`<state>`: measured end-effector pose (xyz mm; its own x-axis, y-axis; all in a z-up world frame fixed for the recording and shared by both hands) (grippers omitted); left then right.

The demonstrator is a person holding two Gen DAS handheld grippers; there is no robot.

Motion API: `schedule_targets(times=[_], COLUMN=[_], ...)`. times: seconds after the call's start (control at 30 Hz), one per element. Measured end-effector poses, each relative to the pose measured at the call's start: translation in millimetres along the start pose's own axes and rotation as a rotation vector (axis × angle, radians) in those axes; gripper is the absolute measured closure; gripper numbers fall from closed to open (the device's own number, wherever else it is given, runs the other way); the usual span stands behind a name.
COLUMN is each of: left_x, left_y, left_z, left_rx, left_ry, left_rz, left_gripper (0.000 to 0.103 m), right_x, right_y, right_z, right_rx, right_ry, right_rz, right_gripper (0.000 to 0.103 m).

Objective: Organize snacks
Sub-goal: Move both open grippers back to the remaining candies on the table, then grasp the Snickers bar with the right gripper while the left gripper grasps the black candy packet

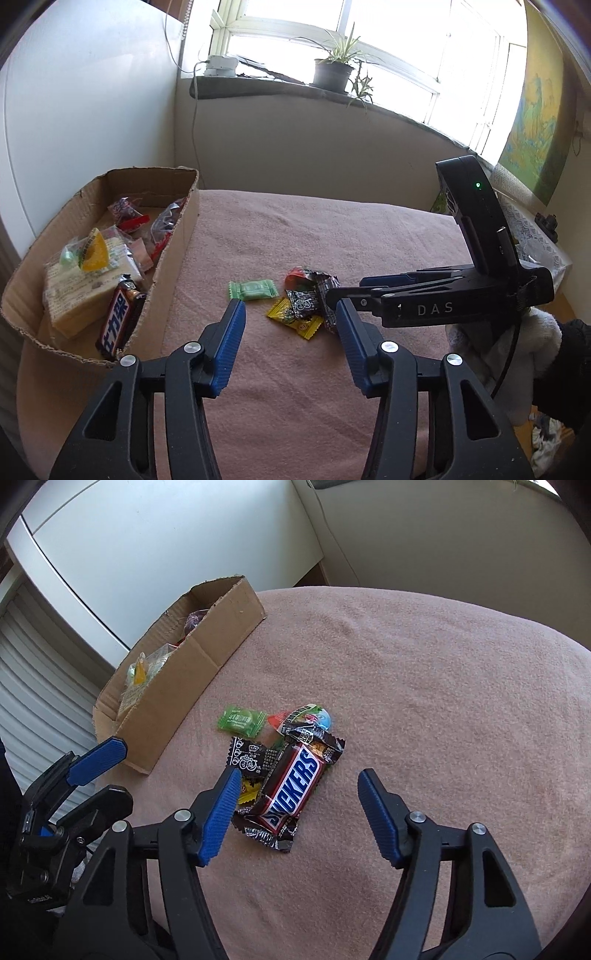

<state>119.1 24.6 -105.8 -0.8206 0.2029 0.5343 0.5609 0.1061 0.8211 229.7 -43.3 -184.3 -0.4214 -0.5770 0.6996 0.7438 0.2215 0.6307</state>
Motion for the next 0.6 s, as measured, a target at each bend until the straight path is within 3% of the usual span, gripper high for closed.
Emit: schedule_targets(times=[0.2,0.4,0.6], left_x=[-20,-38,-54], left_y=[-6,-9,-13], left_z=[-5,-3,-11], left_rx=[-0.005,-0.016,-0.035], left_ry=[-0.027,-0.028,-0.05], left_rz=[0.037,0.065,0.103], left_gripper=[0.067,0.067,0.067], right_x=[-18,-22,-21], right_y=[-9,-10,-9], right_z=[-2,-3,-4], right_rx=[0.007,0.038,0.118], right_ry=[-0.006,-0.009,-0.059], right_rz=[0.041,0.042,0.056], right_gripper=[0.047,0.061,0.061])
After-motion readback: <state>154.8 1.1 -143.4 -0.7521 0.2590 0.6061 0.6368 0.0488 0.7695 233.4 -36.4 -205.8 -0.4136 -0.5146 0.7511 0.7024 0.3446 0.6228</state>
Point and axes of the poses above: each gripper's, at about its wrist camera, not at the fingertips, and x roughly against the way its jaws point, z to its left, y to its top, the point moved 8 cm from there along -x, roughly the way its jaws point, and after that the axes turned 8 degrees about -z, right-handed, at the moved point
